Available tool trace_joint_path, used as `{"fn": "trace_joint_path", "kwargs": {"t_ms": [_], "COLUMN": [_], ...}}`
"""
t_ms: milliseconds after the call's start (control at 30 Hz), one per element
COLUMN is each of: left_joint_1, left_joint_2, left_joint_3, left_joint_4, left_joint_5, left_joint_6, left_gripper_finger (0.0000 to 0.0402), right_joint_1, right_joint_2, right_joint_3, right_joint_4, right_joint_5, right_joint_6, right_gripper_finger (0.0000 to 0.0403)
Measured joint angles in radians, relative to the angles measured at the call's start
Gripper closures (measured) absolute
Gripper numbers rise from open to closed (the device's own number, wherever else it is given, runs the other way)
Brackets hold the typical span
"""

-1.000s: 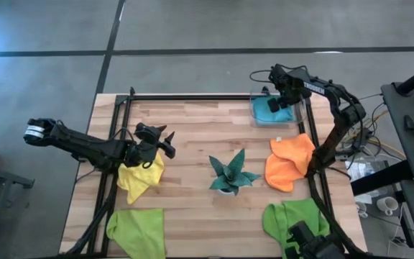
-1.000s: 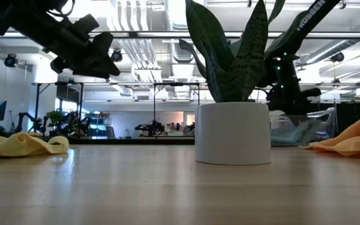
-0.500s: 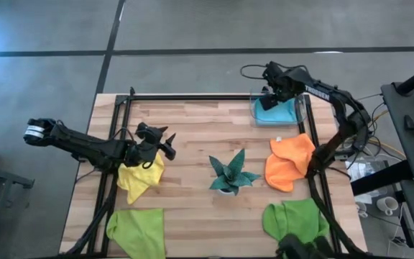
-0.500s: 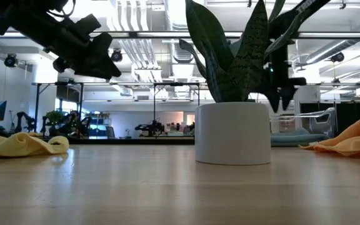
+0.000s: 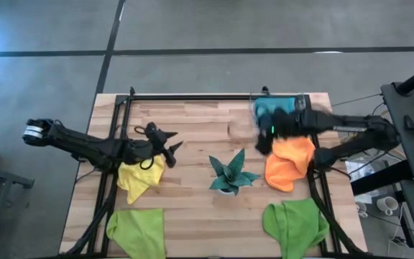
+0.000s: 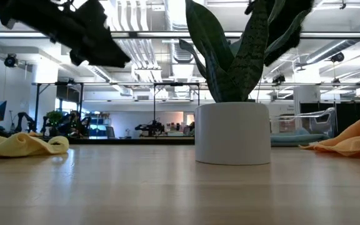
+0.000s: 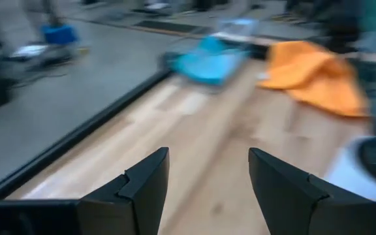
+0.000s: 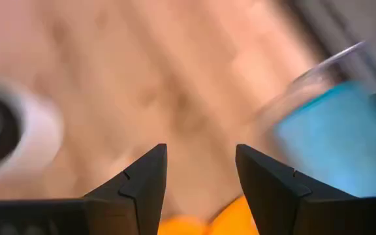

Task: Fold microfiber towels
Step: Fold the orange microfiber cloth

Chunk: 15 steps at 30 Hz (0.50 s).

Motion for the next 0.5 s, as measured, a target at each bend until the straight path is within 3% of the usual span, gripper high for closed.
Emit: {"fn": "trace_joint_path", "kwargs": {"t_ms": [200, 333, 500], "left_joint_1": [0.0, 0.0, 0.0], "left_joint_2": [-0.014, -0.013, -0.012], "left_joint_3": [0.006, 0.006, 0.006], "left_joint_4": [-0.004, -0.004, 0.001], "left_joint_5": [0.146, 0.162, 0.163], "left_joint_6": [0.02, 0.036, 0.036], "left_gripper_finger": [0.0206, 0.0206, 0.0206], "right_joint_1": [0.277, 0.414, 0.551], "right_joint_2": [0.055, 0.095, 0.138], "right_joint_3": [-0.171, -0.241, -0.28], "right_joint_4": [-0.004, 0.02, 0.059], "right_joint_5": [-0.037, -0.116, -0.163], "right_joint_6": [0.188, 0.275, 0.391], "right_gripper_finger": [0.0222, 0.021, 0.0164]}}
